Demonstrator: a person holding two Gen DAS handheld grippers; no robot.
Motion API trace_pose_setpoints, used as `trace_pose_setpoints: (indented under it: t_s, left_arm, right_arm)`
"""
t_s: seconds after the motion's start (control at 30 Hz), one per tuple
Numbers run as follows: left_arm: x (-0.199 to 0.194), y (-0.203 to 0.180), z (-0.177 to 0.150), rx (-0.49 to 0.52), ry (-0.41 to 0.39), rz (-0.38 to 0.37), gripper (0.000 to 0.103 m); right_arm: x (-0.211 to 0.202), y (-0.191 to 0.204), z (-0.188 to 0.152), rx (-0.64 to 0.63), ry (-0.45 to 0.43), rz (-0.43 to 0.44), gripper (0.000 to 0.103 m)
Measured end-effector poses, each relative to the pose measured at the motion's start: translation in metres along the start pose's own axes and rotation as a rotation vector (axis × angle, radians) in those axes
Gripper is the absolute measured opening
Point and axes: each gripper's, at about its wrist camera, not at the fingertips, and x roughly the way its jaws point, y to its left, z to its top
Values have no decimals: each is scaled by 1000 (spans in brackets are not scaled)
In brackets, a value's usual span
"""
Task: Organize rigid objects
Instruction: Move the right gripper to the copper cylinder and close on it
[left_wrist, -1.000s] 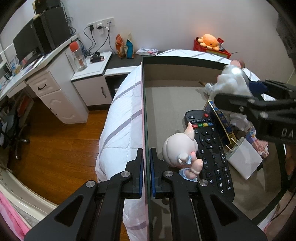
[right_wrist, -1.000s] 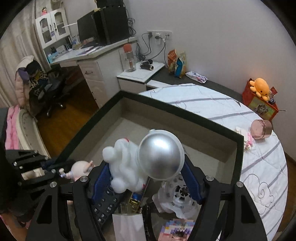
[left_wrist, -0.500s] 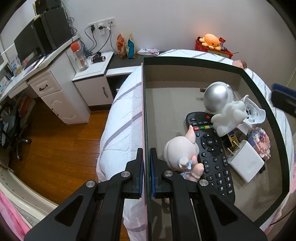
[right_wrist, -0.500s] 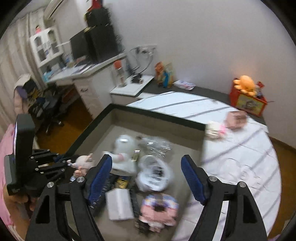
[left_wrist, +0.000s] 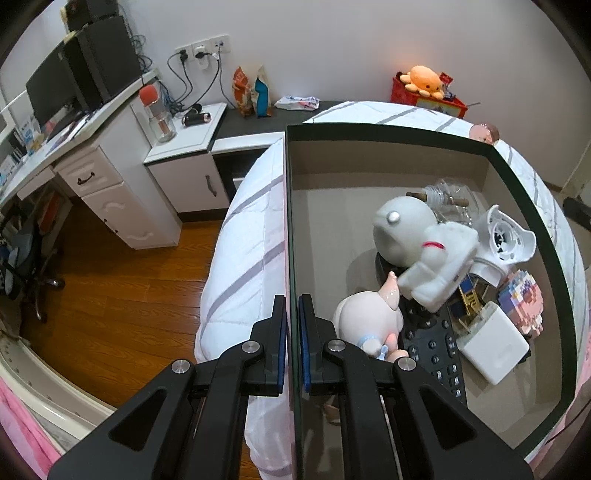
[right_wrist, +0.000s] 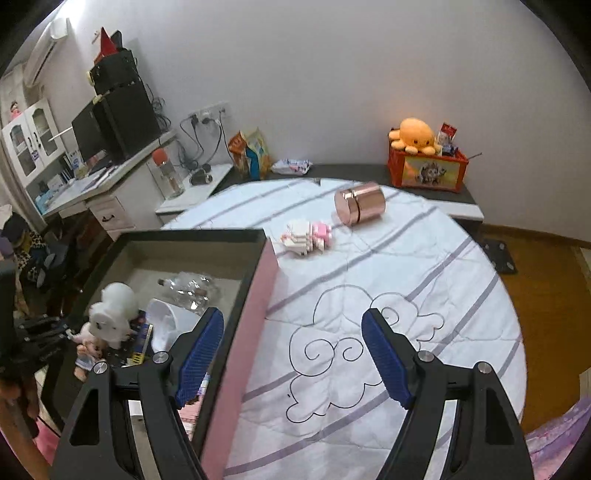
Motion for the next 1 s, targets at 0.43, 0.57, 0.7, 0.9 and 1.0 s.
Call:
trace_pose_setpoints:
  t_s: [0.43, 0.57, 0.7, 0.9, 1.0]
  left_arm:
    - [16, 2, 33, 11, 36, 4, 6]
    - [24, 6, 49, 1, 38, -4, 6]
    - [35, 6, 60, -3, 48, 1, 6]
    - [43, 6, 70, -12, 48, 3, 6]
    - [46, 7, 75, -15, 45, -1, 6]
  right_arm:
    - [35, -21, 24, -9, 25, 4, 79]
    - [45, -26, 31, -5, 30, 17, 79]
    - [58, -31, 37, -1, 32, 19, 79]
    - [73, -45, 47, 33, 31, -3, 79]
    - [77, -49, 53, 34, 24, -21, 79]
